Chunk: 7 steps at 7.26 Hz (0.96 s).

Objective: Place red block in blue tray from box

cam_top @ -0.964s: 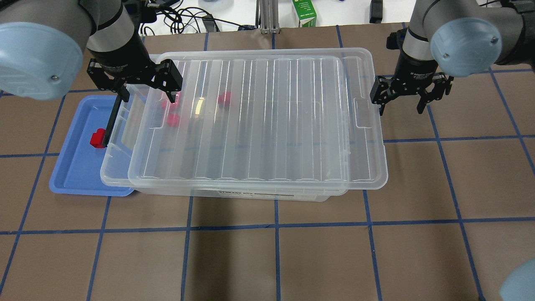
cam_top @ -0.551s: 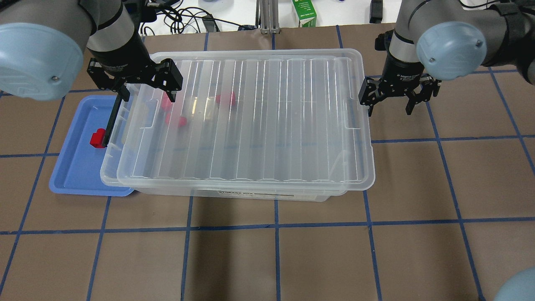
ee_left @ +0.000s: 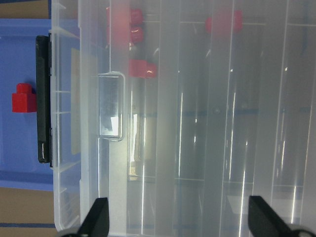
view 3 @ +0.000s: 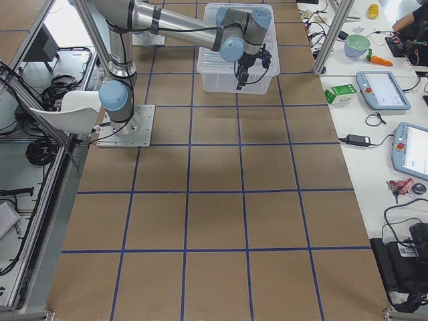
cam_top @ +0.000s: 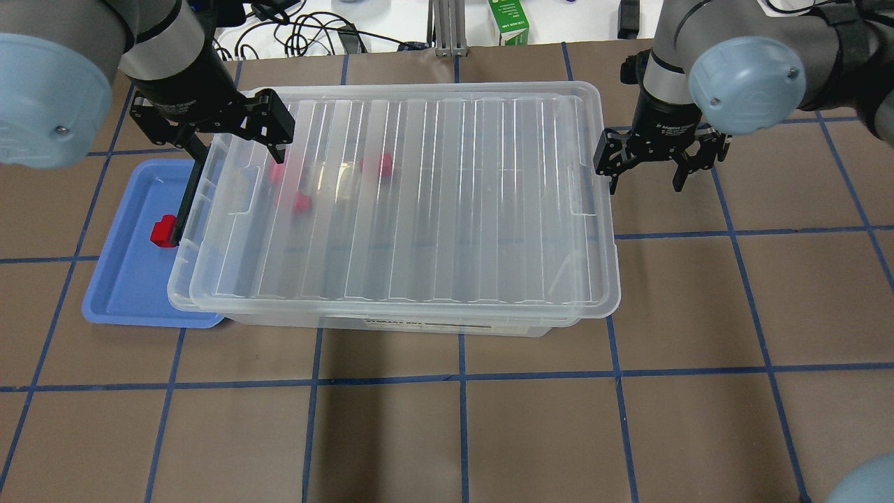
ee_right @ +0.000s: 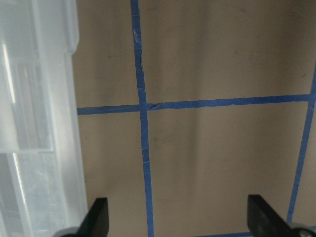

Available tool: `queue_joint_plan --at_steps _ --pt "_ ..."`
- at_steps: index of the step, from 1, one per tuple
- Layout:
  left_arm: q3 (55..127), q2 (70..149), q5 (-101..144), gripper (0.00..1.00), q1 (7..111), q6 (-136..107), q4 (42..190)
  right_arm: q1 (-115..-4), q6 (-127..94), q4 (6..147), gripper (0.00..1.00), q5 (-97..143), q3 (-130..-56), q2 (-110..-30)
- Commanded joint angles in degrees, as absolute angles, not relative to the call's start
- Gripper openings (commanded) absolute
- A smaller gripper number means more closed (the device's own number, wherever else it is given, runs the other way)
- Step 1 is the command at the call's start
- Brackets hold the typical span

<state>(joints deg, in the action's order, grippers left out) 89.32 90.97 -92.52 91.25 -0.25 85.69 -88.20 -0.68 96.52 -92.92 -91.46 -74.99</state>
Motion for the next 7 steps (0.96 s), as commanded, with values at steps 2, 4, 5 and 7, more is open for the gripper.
queue_joint_plan --at_steps 2,4,5,7 --pt "89.47 90.61 -92.29 1.00 91.23 -0.26 85.78 -88.07 0.00 98.43 1.00 -93.42 -88.96 -76.80" --pt "89.56 90.62 -92.29 1.00 91.23 -0.35 85.78 -87.98 -0.61 97.47 1.00 -92.21 -84.83 -80.75" --pt "89.56 90.62 -92.37 1.00 91.23 -0.35 85.78 -87.28 -0.35 97.38 1.00 -92.28 -85.34 -82.08" --pt "89.56 90.44 -92.98 1.00 91.32 -0.35 85.78 -88.24 0.17 96.51 1.00 -92.11 -85.86 -86.64"
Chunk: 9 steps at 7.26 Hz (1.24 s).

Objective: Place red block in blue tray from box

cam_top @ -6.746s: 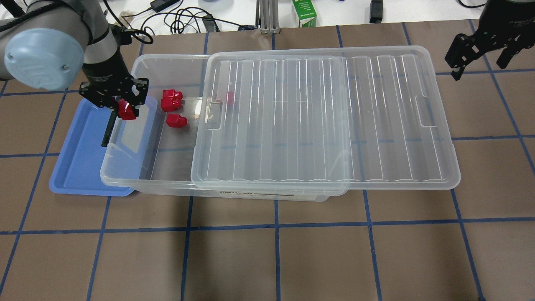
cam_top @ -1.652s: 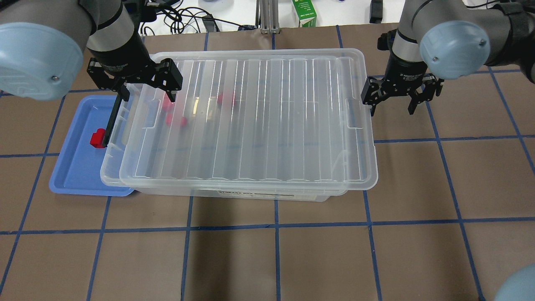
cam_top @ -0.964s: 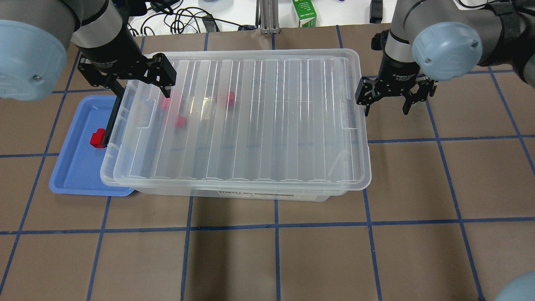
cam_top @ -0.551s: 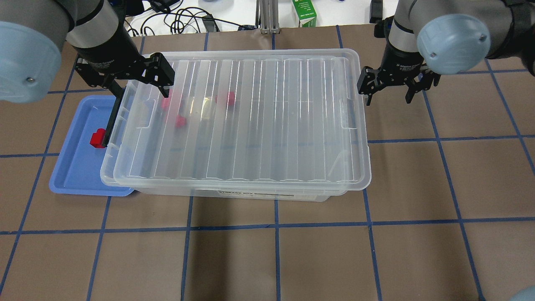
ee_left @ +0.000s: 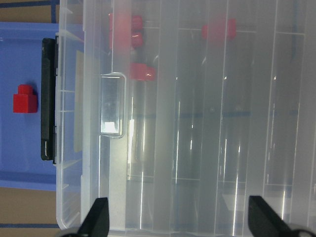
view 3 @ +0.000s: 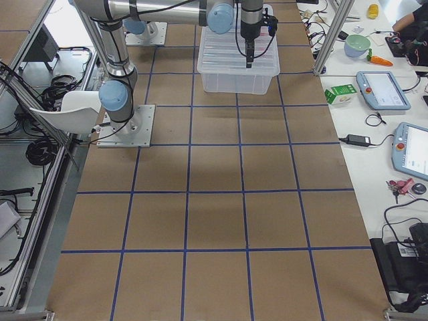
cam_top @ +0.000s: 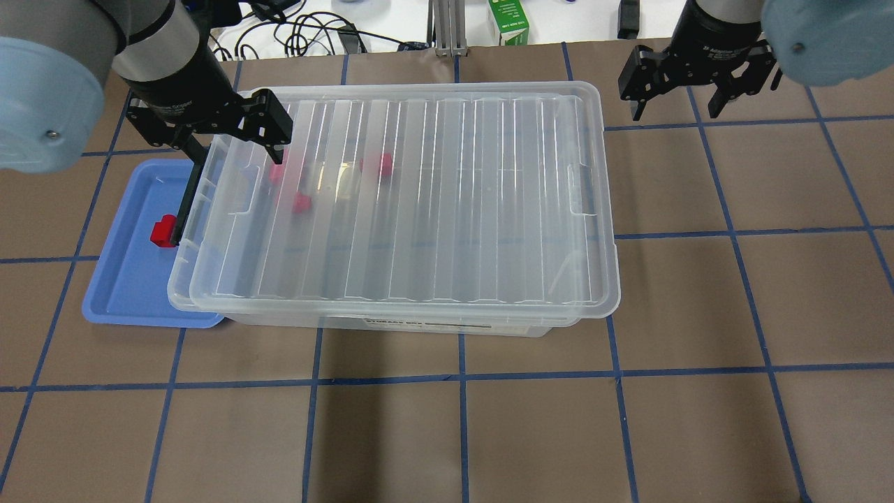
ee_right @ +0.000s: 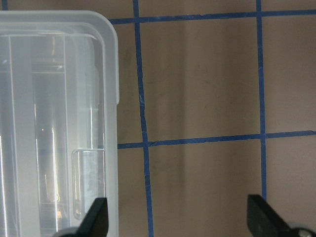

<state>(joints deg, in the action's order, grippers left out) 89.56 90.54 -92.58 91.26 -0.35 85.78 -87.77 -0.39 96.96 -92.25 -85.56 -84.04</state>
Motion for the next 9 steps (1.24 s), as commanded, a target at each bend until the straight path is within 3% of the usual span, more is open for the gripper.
queue_joint_plan --at_steps 1,9 --pt "89.47 90.35 -93.25 1.00 91.32 -0.35 85.78 -88.59 0.00 95.55 1.00 -92.37 -86.65 -87.18" --pt "89.03 91.23 -92.20 1.00 90.79 -0.26 85.96 -88.86 0.35 92.64 1.00 -90.00 -87.19 -87.63"
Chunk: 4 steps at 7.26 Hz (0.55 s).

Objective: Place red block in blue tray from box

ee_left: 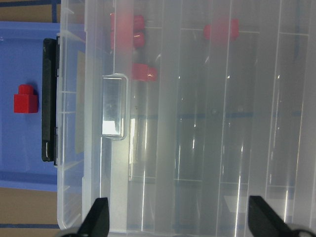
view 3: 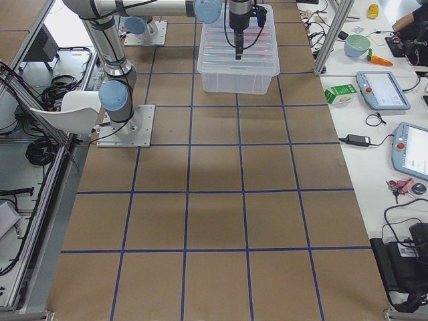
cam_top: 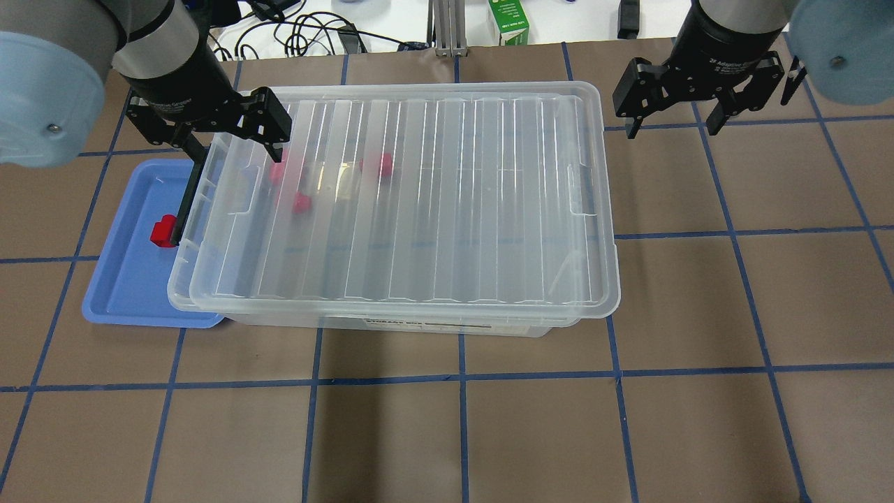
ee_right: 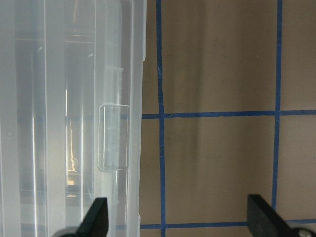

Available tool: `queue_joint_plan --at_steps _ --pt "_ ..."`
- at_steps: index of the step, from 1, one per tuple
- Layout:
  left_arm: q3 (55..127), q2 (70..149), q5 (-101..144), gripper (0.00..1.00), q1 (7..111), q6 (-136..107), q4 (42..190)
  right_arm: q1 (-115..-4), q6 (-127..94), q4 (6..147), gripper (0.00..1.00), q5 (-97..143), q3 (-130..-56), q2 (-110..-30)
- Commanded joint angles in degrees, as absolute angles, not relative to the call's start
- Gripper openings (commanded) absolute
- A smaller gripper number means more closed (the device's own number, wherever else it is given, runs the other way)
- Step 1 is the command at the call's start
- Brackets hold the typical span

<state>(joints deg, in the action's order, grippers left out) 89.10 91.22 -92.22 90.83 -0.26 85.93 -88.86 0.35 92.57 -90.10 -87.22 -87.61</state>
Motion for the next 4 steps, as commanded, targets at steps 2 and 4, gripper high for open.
queue_joint_plan --at_steps 2,4 --pt "89.38 91.23 -92.20 1.00 90.88 -0.70 86.04 -88.86 0.35 92.72 1.00 -90.17 -87.28 -87.45" --pt "89.38 91.23 -92.20 1.00 90.97 -0.79 86.04 -88.86 0.35 92.81 1.00 -90.26 -87.27 -87.54"
